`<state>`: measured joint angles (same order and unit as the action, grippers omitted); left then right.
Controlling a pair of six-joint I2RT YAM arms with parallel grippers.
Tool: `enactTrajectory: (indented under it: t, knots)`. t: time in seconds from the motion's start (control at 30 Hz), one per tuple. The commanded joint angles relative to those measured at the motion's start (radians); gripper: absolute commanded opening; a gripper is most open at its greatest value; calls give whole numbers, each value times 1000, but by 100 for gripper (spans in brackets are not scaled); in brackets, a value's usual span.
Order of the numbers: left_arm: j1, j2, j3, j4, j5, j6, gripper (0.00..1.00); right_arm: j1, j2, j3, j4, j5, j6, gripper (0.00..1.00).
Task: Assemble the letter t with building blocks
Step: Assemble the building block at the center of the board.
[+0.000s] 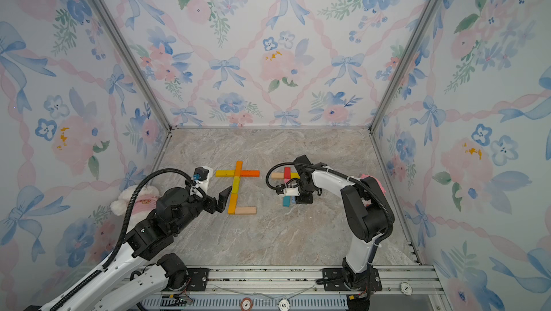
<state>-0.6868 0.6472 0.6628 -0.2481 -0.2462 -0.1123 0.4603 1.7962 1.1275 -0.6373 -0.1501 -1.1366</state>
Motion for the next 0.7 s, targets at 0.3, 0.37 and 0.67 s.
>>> enactTrajectory:
  t: [0.3, 0.37, 0.67]
  knots:
    - [3, 2, -5, 25, -15, 5, 98, 0, 28, 8, 10, 6, 36, 29]
    - [2, 4, -5, 25, -11, 5, 98, 1, 25, 5, 15, 7, 41, 33]
    - [2, -1, -5, 25, -11, 7, 98, 5, 7, -1, 36, 10, 61, 47]
